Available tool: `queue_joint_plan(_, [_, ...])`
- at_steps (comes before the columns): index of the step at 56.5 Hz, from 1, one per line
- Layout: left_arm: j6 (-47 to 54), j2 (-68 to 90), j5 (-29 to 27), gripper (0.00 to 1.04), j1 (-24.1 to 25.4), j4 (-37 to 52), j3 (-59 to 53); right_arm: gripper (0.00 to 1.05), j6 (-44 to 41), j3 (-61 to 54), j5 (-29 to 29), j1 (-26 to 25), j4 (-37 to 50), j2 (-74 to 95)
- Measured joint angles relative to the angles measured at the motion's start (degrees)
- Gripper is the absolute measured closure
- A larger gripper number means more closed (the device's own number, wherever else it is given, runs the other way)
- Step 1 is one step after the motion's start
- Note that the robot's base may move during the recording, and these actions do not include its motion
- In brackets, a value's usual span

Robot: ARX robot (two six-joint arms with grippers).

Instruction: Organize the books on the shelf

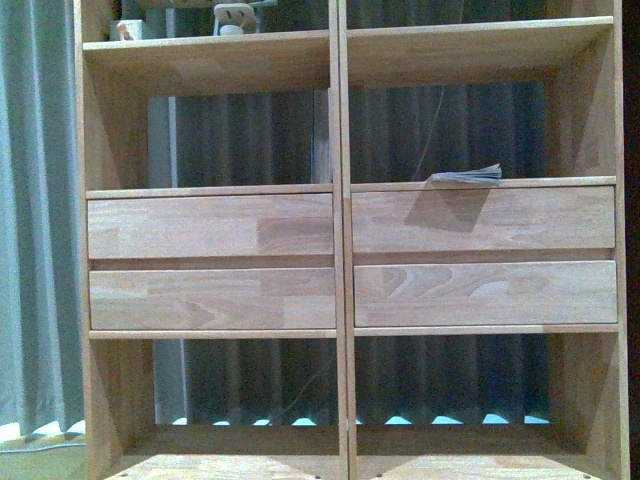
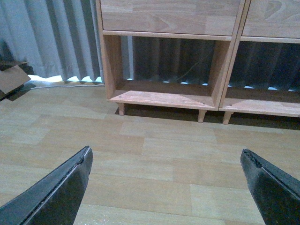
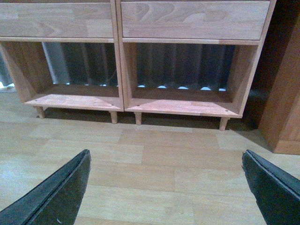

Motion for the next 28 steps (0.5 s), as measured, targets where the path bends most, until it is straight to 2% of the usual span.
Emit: queue_joint_plan(28, [0.02,0.00,0.00,0.07,0.00,0.00,0.00,0.07,0.00,0.00,-0.02,0.00,0.00,0.00])
